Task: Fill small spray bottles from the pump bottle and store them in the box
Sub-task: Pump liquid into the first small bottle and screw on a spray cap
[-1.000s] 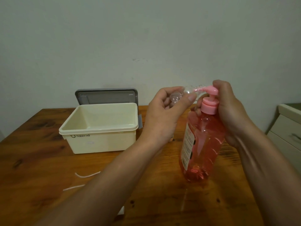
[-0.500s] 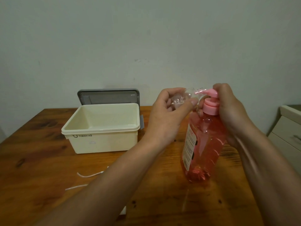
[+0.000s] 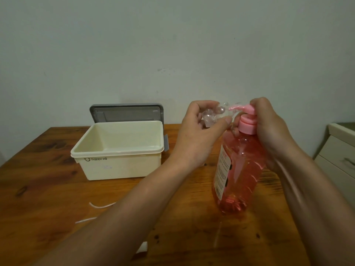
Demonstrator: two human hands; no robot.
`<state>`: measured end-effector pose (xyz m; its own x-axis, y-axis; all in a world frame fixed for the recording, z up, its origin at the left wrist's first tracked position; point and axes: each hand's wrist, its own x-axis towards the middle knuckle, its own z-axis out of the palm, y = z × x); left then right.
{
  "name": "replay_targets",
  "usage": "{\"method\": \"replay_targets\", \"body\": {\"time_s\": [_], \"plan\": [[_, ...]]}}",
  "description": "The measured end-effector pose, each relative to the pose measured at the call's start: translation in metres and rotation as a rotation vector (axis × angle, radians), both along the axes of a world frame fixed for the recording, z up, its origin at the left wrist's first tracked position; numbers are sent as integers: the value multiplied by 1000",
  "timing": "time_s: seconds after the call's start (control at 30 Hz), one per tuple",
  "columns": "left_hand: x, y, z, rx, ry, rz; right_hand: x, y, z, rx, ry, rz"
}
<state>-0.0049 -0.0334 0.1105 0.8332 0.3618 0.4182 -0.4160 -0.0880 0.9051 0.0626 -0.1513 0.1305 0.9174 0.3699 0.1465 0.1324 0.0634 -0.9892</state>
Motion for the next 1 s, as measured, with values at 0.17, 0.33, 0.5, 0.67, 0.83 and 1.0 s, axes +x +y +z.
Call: {"method": "replay_targets", "body": {"time_s": [0.17, 0.33, 0.5, 0.67, 0.83, 1.0], "plan": [[0, 2, 4, 55, -31, 8, -1, 0, 1, -5, 38, 2], [0, 2, 0, 101, -31, -1, -1, 1, 1, 13, 28, 9], [0, -1, 0, 97, -17, 1, -2, 0, 0, 17, 28, -10], [0, 1, 3, 76, -30, -5, 0, 1, 1, -2, 41, -5], [1, 0, -1, 81, -7, 5, 1, 1, -1, 4, 9, -5], [1, -2, 2, 63, -19, -13, 0, 1, -1, 13, 30, 4]]}}
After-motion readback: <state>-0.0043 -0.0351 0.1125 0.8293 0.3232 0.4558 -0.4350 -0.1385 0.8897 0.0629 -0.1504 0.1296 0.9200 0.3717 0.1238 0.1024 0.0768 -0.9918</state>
